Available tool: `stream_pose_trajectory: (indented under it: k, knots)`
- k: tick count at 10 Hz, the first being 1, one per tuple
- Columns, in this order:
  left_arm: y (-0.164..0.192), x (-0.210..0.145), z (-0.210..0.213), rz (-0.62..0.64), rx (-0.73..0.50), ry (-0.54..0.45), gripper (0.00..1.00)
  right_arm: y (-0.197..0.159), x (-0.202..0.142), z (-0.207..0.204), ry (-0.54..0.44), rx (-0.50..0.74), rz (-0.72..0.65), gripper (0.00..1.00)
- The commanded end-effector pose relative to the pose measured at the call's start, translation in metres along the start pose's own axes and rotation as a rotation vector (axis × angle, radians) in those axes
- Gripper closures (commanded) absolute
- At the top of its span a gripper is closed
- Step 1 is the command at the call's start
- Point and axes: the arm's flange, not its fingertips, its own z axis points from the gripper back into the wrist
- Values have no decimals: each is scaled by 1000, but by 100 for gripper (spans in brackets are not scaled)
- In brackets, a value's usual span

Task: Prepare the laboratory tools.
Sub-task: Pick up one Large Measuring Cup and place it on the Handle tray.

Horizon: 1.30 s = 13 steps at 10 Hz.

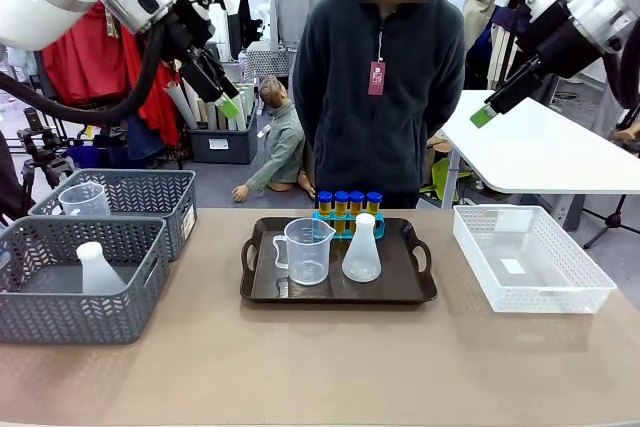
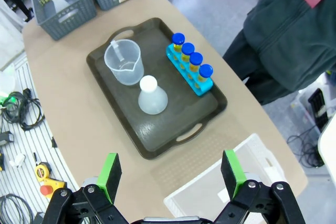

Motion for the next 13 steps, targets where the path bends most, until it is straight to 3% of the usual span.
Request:
stream_pose_trajectory:
  k: [1, 13]
  knots:
    - [-9, -8, 5, -4, 37, -26, 0, 0, 0, 1, -15, 12, 2, 0]
    - [-3, -1, 11, 2, 35, -7, 0, 0, 0, 1, -15, 12, 2, 0]
